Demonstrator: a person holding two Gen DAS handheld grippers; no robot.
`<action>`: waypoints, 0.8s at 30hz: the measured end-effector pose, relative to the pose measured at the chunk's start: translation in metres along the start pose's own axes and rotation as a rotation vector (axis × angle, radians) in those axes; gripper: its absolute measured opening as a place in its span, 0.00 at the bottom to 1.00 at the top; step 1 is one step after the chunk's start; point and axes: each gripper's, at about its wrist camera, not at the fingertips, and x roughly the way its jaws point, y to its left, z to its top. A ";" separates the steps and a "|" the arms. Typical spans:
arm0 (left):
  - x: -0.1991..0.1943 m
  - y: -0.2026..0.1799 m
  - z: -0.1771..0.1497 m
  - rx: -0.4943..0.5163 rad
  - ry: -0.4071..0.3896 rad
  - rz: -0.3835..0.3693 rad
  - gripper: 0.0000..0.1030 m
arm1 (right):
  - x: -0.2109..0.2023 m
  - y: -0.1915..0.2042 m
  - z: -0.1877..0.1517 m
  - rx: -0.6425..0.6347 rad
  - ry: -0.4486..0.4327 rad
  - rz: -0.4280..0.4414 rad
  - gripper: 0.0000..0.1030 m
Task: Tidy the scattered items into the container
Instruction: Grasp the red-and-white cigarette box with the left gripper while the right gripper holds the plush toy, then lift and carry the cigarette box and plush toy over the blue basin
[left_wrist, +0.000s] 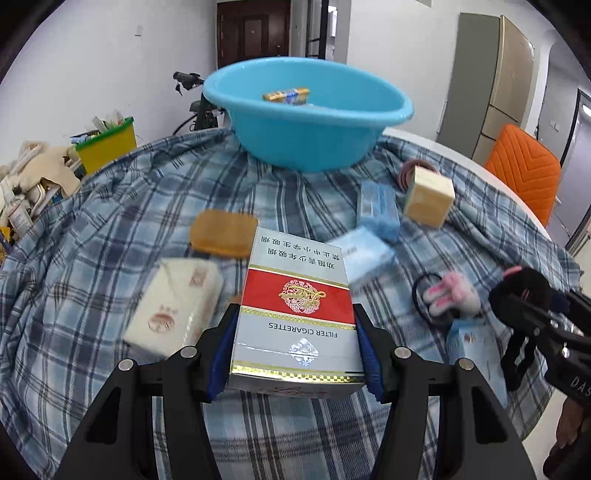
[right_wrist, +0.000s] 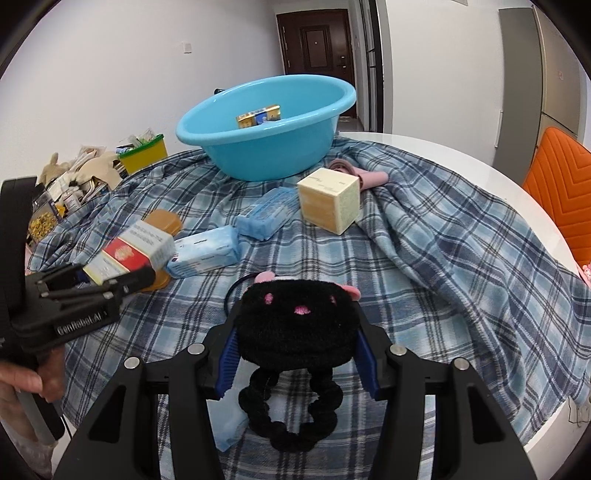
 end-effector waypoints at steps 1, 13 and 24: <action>0.001 0.001 -0.002 -0.007 0.002 0.003 0.59 | 0.001 0.001 0.000 -0.002 0.002 0.002 0.50; -0.006 0.007 0.001 -0.016 -0.009 0.008 0.58 | 0.003 0.008 0.000 -0.016 0.005 0.004 0.50; -0.039 -0.001 0.036 0.022 -0.118 0.020 0.59 | -0.019 0.016 0.034 -0.048 -0.095 0.006 0.50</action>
